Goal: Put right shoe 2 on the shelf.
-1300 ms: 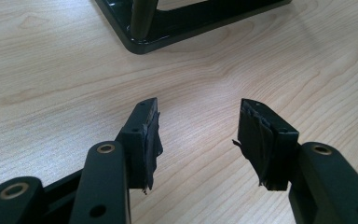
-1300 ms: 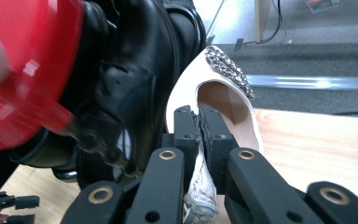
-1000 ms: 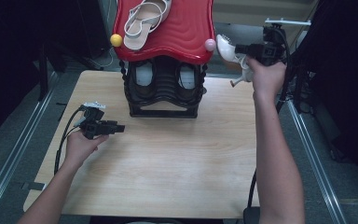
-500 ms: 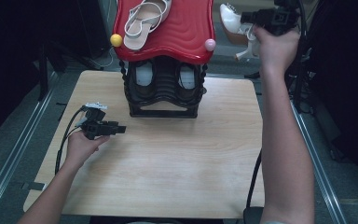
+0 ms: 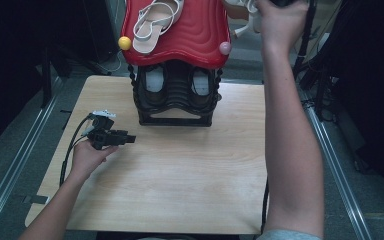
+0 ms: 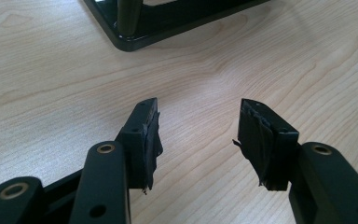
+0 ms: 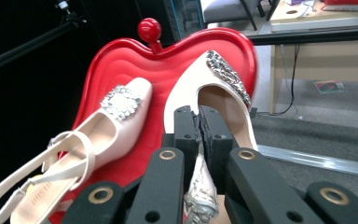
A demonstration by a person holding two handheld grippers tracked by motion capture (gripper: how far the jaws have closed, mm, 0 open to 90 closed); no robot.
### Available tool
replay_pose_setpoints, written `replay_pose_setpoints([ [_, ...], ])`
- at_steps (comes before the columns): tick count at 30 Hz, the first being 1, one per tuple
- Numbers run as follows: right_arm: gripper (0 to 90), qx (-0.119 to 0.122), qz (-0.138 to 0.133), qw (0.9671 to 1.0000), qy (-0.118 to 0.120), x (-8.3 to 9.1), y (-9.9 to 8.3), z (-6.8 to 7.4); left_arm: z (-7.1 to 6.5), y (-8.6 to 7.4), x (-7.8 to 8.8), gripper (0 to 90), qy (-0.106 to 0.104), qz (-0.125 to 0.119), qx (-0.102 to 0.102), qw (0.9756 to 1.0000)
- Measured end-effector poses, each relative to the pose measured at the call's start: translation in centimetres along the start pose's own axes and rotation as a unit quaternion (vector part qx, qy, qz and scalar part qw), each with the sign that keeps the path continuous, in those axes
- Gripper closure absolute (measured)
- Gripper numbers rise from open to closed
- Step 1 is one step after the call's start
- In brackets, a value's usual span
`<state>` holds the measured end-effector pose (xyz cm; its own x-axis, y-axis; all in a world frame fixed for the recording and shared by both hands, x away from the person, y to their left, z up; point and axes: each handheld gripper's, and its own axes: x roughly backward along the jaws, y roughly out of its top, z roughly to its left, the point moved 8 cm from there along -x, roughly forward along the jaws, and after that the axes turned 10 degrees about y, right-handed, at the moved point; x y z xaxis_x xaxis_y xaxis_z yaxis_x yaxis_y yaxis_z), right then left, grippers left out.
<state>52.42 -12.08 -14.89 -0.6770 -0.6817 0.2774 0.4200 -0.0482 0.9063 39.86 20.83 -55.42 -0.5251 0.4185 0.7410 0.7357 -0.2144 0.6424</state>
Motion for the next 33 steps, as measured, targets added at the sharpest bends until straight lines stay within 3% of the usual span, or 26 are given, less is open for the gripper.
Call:
replay_pose_setpoints([
  [2, 88.1, 0.012, -0.002, 0.9999, 0.001, -1.0, 0.0, 0.3, 0.1, 0.0, -0.1, 48.6, 0.0, 0.001, 0.0, 1.0],
  [4, 88.1, 0.009, -0.004, 1.0, 0.0, -2.0, -0.1, 0.4, 0.1, 0.0, -0.1, 48.6, 0.001, 0.001, -0.001, 1.0],
  [7, 88.1, 0.036, 0.012, 0.9992, -0.014, -3.3, -0.8, 0.8, 0.2, 0.0, 0.0, 48.6, 0.0, 0.0, 0.001, 1.0],
  [12, 88.1, 0.053, 0.015, 0.9984, -0.016, -4.3, -1.8, 1.8, 0.2, 0.0, 0.0, 48.6, 0.002, 0.002, 0.0, 1.0],
  [16, 87.9, 0.044, 0.025, 0.9987, -0.007, -4.9, -2.6, 2.1, 0.0, 0.0, 0.0, 48.6, 0.001, 0.001, -0.002, 1.0],
  [25, 87.3, -0.002, 0.023, 0.9993, 0.028, -6.0, -4.4, 2.4, 0.1, -0.1, 0.1, 48.6, 0.0, 0.003, -0.002, 1.0],
  [33, 86.7, -0.001, 0.035, 0.9991, 0.024, -7.1, -5.4, 2.9, 0.0, -0.1, 0.1, 48.6, 0.0, 0.003, -0.002, 1.0],
])
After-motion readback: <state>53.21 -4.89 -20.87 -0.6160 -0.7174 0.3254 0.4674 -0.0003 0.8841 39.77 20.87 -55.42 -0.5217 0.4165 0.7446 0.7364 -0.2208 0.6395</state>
